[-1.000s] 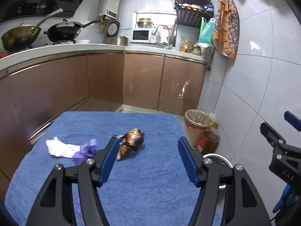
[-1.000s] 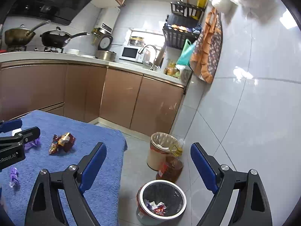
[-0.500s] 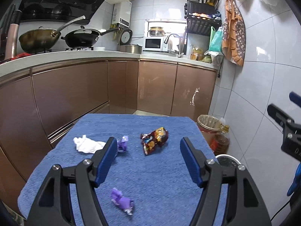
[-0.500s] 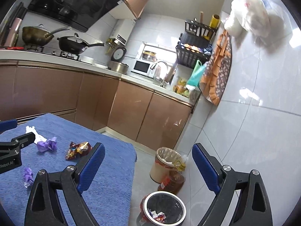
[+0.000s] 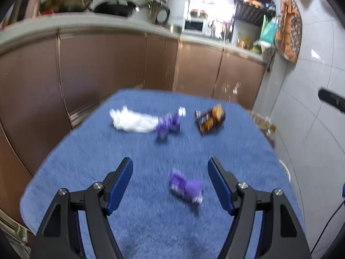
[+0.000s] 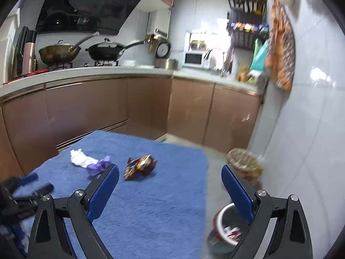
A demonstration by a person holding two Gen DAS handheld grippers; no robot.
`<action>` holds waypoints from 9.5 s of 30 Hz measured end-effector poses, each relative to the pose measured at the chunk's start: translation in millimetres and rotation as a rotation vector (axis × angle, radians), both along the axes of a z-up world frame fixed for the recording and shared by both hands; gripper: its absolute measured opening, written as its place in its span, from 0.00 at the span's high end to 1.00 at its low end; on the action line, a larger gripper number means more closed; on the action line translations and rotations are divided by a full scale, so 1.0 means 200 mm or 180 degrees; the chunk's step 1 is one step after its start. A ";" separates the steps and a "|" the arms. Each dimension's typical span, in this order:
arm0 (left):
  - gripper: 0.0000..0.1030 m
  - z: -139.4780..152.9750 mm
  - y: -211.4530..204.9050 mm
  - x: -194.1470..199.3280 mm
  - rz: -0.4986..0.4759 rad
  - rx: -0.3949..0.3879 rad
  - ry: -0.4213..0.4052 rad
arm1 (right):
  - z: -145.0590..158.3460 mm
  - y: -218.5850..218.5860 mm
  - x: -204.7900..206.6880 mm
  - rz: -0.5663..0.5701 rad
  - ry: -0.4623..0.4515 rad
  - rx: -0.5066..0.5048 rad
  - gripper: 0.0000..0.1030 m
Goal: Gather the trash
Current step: 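Move both tools back over the towel toward the purple candies, then grasp the brown snack bag with the right tool while the left tool grasps a purple candy, then carry the snack bag and purple candy over the bin and open both tools, then move both tools back toward the white tissue and purple candy, then grasp the purple candy with the right tool while the left tool grasps the white tissue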
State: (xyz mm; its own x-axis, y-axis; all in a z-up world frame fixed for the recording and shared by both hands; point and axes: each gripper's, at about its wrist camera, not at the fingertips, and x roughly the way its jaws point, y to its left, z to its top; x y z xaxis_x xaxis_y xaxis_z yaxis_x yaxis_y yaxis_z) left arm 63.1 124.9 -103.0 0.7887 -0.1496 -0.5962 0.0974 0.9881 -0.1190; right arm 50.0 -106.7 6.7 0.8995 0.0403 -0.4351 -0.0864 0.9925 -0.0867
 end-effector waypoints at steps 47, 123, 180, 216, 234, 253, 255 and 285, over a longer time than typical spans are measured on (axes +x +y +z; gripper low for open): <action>0.77 -0.36 0.00 0.61 -0.0236 -0.0370 0.0491 | -0.80 0.21 1.29 0.0756 0.1553 0.1001 0.58; 0.75 0.00 -1.43 0.71 -0.1595 -0.0047 0.0538 | -0.50 -1.19 0.25 -0.0728 0.0522 0.1160 0.62; 0.51 0.30 -1.33 0.55 -0.1269 -0.0056 -0.0315 | -0.36 -0.95 0.26 -0.1061 0.0424 0.0708 0.26; 0.26 0.36 -0.04 0.19 0.0015 -0.0030 -0.0777 | 0.04 0.12 0.19 0.0153 0.0197 0.0094 0.18; 0.26 0.03 0.38 0.59 0.0453 0.0082 -0.0193 | -0.23 0.36 0.54 0.0639 0.0673 0.0009 0.18; 0.25 -0.35 0.66 1.23 0.0308 -0.0777 0.0708 | -0.74 0.65 1.11 0.1366 0.1470 0.0511 0.18; 0.25 -0.38 0.65 1.26 0.0235 -0.0889 0.0770 | -0.77 0.68 1.17 0.1397 0.1490 0.0565 0.18; 0.88 -0.13 0.39 0.98 0.0029 -0.0550 0.0363 | -0.61 0.42 0.95 0.1342 0.1325 0.0737 0.64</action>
State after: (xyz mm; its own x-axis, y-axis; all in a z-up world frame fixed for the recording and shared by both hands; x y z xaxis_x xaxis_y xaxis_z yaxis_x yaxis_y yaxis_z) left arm 258.3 202.7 -128.3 0.7193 -0.2506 -0.6479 0.0649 0.9528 -0.2965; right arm 240.6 -23.4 -114.9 0.5431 0.4890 -0.6825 -0.4541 0.8548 0.2512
